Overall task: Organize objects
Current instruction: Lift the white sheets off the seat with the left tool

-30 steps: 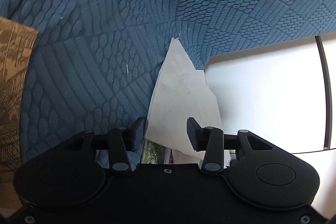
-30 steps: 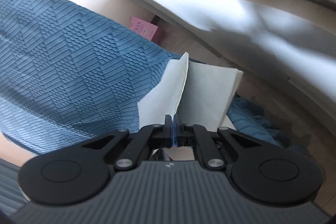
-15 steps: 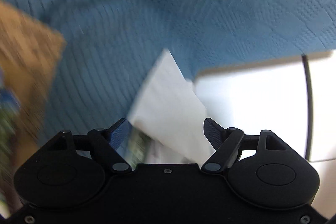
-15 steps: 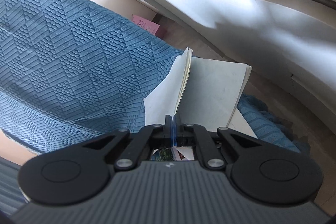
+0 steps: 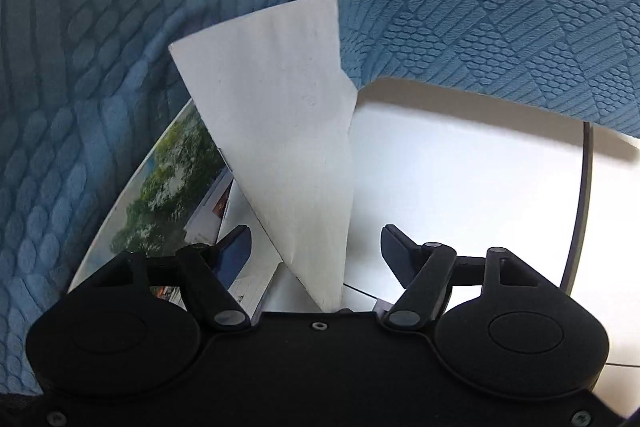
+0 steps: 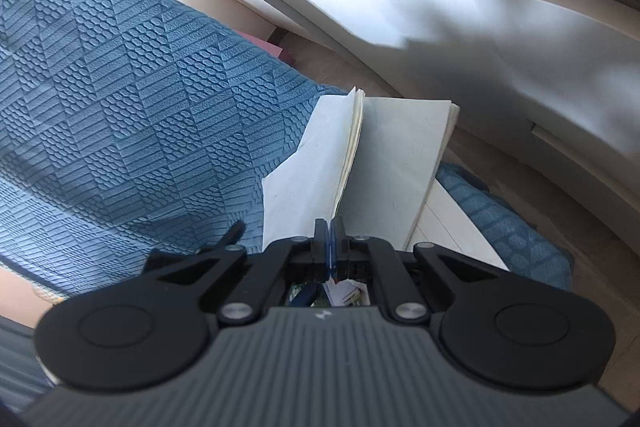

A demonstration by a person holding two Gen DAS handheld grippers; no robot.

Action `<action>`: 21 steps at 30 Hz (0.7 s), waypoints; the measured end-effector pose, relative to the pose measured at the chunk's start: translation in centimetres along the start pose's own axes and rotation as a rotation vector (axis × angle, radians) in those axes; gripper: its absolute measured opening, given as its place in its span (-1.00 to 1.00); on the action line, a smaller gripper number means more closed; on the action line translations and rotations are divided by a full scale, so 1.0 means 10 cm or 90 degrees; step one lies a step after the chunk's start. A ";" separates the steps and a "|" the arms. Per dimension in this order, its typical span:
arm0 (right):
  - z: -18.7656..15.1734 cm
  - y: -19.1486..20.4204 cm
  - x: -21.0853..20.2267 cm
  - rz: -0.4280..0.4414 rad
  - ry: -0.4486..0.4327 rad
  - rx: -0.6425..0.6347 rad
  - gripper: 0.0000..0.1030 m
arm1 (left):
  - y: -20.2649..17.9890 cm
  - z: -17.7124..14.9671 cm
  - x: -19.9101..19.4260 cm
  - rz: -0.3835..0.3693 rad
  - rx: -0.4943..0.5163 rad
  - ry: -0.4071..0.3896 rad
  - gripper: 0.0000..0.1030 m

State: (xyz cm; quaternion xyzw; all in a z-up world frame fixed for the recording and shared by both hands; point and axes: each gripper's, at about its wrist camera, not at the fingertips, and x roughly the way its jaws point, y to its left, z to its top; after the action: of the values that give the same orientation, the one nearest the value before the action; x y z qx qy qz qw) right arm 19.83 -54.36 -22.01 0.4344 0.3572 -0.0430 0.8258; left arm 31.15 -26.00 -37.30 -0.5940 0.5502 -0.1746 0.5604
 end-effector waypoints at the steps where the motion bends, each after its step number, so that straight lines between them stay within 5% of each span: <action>1: -0.02 0.00 -0.01 -0.002 -0.004 -0.002 -0.94 | 0.02 -0.01 0.03 0.000 -0.002 0.006 0.13; 7: -0.12 0.00 -0.06 -0.006 -0.008 -0.003 -0.93 | 0.07 -0.13 0.07 0.006 0.003 0.012 -0.32; 9: -0.14 0.00 -0.09 -0.007 -0.010 0.005 -0.93 | 0.05 -0.18 0.07 0.030 0.016 0.014 -0.69; 21: -0.22 -0.16 -0.21 0.005 -0.029 0.078 -0.81 | -0.14 -0.24 -0.15 0.059 0.089 0.004 -0.95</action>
State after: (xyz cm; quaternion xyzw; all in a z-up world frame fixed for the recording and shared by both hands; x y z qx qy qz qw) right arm 16.41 -54.20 -22.56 0.4845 0.3330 -0.0714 0.8058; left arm 29.26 -26.16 -34.73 -0.5269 0.5650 -0.1882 0.6064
